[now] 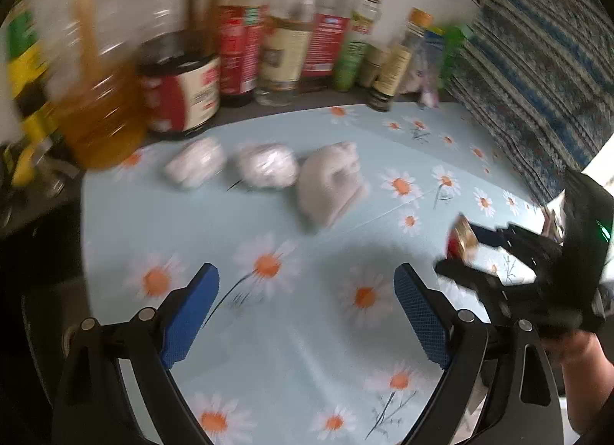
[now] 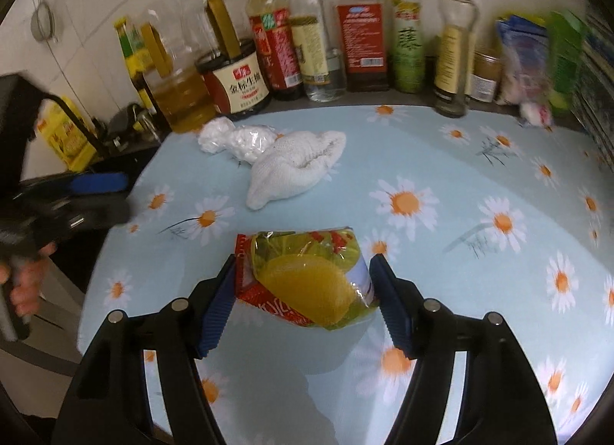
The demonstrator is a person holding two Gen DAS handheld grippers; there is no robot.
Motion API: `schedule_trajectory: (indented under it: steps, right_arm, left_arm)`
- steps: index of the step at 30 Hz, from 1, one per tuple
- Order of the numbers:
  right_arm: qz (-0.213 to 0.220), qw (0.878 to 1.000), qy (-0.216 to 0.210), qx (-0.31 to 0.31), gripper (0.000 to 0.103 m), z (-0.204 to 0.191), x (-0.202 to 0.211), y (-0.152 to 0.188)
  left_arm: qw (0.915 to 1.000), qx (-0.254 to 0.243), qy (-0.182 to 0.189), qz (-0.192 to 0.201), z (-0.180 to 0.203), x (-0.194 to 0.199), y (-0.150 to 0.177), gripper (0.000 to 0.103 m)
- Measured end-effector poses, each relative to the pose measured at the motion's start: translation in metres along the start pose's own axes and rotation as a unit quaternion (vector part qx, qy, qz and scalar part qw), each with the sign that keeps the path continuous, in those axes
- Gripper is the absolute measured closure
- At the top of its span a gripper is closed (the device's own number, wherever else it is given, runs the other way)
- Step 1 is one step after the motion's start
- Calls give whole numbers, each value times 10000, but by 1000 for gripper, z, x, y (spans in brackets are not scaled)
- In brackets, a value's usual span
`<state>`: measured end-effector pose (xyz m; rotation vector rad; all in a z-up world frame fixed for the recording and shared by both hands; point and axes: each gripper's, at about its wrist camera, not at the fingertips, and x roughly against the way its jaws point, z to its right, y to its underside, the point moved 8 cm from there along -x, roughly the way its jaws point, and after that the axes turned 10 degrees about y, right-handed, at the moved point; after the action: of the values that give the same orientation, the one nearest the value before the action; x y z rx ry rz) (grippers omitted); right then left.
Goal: Collect trash
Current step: 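Grasp the white towel with the left tool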
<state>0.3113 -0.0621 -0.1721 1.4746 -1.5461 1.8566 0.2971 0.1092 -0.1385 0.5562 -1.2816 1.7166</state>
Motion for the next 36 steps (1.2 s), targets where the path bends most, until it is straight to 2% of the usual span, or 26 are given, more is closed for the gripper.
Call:
schedule_trajectory:
  steps: [4, 11, 21, 26, 27, 28, 31, 36]
  right_arm:
    - [43, 9995, 85, -302, 35, 12, 17, 18]
    - [3, 9959, 287, -861, 35, 35, 35, 51]
    - [56, 9910, 468, -1254, 35, 45, 56, 75]
    - [84, 9893, 494, -1372, 35, 48, 59, 80]
    - [74, 9891, 488, -1389, 35, 48, 58, 81]
    - [70, 9891, 485, -1386, 35, 48, 57, 81]
    - [71, 9895, 443, -1373, 35, 46, 56, 81]
    - [64, 9903, 380, -1333, 35, 44, 54, 80]
  left_arm:
    - [9991, -361, 160, -146, 16, -25, -20, 13]
    - [9967, -604, 329, -423, 32, -57, -41, 13]
    - [9908, -1115, -53, -759, 30, -110, -58, 15]
    - [9886, -1284, -210, -753, 27, -126, -65, 15]
    - [9883, -1302, -227, -765, 25, -130, -66, 17]
    - [9880, -1313, -224, -784, 24, -132, -65, 26]
    - [9870, -1330, -294, -849, 18, -140, -65, 41]
    - [9880, -1325, -203, -763, 16, -137, -65, 63]
